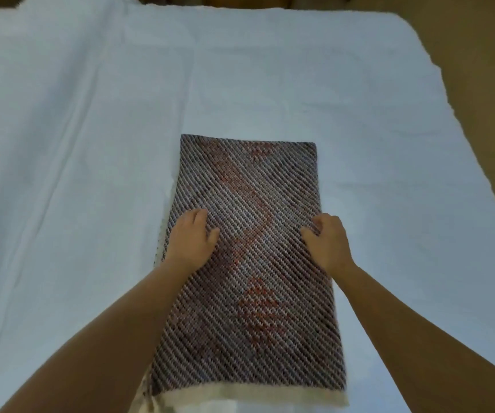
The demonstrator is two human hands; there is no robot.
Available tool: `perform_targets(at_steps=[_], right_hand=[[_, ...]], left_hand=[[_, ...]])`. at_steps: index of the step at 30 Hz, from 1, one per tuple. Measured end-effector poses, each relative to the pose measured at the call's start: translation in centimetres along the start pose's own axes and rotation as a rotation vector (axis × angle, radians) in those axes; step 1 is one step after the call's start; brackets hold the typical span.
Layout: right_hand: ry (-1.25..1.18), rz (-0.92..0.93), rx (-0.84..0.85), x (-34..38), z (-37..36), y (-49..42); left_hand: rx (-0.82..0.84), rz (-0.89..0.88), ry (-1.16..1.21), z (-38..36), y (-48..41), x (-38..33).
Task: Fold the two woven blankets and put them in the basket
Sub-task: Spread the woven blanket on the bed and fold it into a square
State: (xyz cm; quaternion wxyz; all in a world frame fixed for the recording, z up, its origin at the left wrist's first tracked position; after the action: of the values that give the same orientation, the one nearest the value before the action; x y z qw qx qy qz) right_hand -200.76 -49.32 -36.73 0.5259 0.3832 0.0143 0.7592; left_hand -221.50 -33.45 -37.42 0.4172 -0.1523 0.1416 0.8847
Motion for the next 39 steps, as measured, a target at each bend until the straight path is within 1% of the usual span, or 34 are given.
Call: perform_targets(at_steps=[2, 3, 7, 8, 9, 11, 13, 16, 18, 21, 23, 26, 29, 34, 39], right_hand=[[0.018, 0.024, 0.032, 2.1, 0.0, -3.5], [0.025, 0.029, 0.040, 3.0, 0.0, -5.2], [0.136, 0.055, -0.016, 6.3, -0.2, -11.6], [0.189, 0.080, -0.036, 7.1, -0.3, -13.0], [0.246, 0.119, -0.053, 7.8, -0.4, -14.3], [0.356, 0.223, -0.055, 9.2, -0.8, -16.9], [0.435, 0.282, 0.003, 10.5, -1.4, -19.1], [0.568, 0.266, 0.146, 11.9, -2.6, -21.6], [0.669, 0.243, 0.197, 12.2, -3.1, -22.6], [0.783, 0.241, 0.184, 12.1, -3.6, -23.0], [0.799, 0.255, 0.139, 12.0, -3.8, -22.8], [0.753, 0.298, 0.046, 11.7, -3.7, -21.7], [0.704, 0.348, -0.036, 11.3, -3.0, -19.9], [0.639, 0.415, -0.144, 10.2, -0.6, -14.9], [0.480, 0.416, -0.198, 7.1, 0.9, -5.4]], left_hand=[[-0.019, 0.056, 0.012, 1.0, -4.2, 0.5], [-0.018, 0.055, 0.000, 1.5, -6.2, 0.8], [-0.113, -0.065, -0.076, 3.4, -14.1, 0.7], [-0.106, -0.087, -0.111, 3.6, -15.9, 0.7], [-0.063, -0.096, -0.148, 3.7, -17.7, 0.7], [0.098, -0.067, -0.205, 3.5, -20.6, 1.0], [0.224, -0.041, -0.230, 3.2, -22.8, 1.8], [0.320, -0.014, -0.137, 2.9, -25.0, 3.3], [0.386, -0.026, -0.134, 2.5, -25.6, 3.9], [0.440, -0.060, -0.250, 2.1, -25.8, 4.2], [0.440, -0.062, -0.340, 2.2, -25.6, 4.1], [0.386, -0.092, -0.406, 2.7, -25.0, 3.9], [0.299, -0.159, -0.439, 3.3, -23.5, 3.5], [0.175, -0.210, -0.375, 4.7, -18.4, 2.6], [0.119, -0.187, -0.230, 5.4, -8.8, 0.0]])
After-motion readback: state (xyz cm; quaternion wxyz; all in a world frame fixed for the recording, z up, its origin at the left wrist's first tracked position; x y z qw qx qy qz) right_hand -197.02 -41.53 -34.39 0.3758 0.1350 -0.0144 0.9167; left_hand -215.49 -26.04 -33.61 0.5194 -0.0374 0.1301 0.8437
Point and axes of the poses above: each hand's wrist, its own y-axis away from the middle knuckle, its own z-axis out of the back of the hand, x = y × z, the point moved 1 cm from there along -y, towards the middle knuckle, and after that the axes turned 15 degrees about -z, right-handed, at the moved point
